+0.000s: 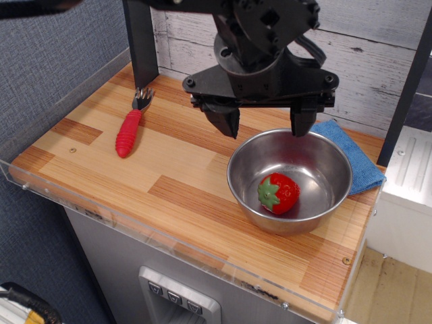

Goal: Move the tomato to between the bowl and spoon

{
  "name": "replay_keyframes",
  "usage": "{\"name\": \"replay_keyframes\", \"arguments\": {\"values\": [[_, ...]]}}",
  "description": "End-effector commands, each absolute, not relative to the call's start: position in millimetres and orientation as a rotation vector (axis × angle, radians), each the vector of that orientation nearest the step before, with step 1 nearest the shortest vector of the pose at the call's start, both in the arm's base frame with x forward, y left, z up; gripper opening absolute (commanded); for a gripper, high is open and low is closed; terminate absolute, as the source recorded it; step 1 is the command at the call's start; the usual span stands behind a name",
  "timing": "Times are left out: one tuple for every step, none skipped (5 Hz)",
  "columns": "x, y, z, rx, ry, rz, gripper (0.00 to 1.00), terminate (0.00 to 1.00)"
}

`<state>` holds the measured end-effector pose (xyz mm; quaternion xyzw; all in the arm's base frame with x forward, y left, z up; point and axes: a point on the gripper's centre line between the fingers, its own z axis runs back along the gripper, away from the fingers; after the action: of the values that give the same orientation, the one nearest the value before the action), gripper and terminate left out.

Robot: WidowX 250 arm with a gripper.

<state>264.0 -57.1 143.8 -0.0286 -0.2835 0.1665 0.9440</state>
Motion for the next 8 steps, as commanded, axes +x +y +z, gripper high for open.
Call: {"name": "replay_keyframes", "arguments": {"values": [[264.0,-57.1,143.8,-0.058,-0.578,0.339,1.00,0.00],[286.3,-57.5,162.1,-0.040,-0.514,0.414,1.00,0.00],[316.3,-62.4,152.1,0.037,-0.383,0.408,1.00,0.00],[333.6,-65.6,138.8,0.037,-0.303,0.419,1.00,0.00],[337.3,-71.5,116.1,0.067,-0.236,0.387,1.00,0.00],[325.9,-74.5,97.4,0.098,-0.178,0.346,1.00,0.00],[308.7,-72.6,97.2,0.104,-0.183,0.330,1.00,0.00],[289.6,-67.7,95.6,0.096,-0.200,0.330,1.00,0.00]]}}
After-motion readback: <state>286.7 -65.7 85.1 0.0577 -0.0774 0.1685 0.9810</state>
